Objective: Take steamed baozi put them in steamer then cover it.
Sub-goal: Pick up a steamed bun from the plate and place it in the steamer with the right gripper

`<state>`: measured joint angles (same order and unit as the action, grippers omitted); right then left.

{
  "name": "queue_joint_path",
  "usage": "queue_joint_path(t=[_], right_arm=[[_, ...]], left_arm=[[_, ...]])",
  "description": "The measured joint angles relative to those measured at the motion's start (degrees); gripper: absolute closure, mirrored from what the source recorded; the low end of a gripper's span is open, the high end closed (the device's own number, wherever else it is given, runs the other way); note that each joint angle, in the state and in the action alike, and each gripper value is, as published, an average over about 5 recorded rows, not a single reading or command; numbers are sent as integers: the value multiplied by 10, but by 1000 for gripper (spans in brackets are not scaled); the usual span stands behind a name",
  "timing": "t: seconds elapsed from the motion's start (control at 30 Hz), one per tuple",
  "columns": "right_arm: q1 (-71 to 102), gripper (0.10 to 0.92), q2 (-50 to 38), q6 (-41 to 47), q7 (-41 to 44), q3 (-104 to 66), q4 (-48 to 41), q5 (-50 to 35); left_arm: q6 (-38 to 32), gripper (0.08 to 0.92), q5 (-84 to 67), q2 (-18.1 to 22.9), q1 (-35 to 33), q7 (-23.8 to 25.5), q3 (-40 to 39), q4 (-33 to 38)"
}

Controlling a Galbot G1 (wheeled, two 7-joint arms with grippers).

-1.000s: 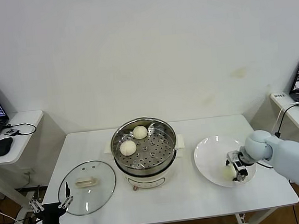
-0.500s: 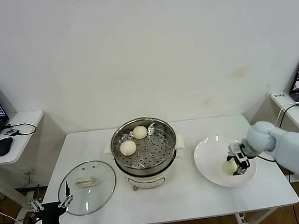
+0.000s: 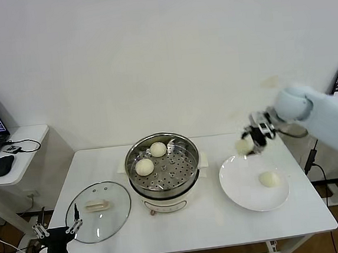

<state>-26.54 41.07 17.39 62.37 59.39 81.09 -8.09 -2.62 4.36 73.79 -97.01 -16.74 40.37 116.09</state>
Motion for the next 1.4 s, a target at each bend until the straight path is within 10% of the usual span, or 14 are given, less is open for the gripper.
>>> queue_joint_path(t=[0.67,1.4], right_arm=[[-31,371,250,-128,-54,105,-50,-11],[-12,319,311,-305,-65,163,-59,91]], left_arm=[[-2,177,-12,-3,-1,-2,29,12],[-9,177,-15,8,-2,-7,32,12]])
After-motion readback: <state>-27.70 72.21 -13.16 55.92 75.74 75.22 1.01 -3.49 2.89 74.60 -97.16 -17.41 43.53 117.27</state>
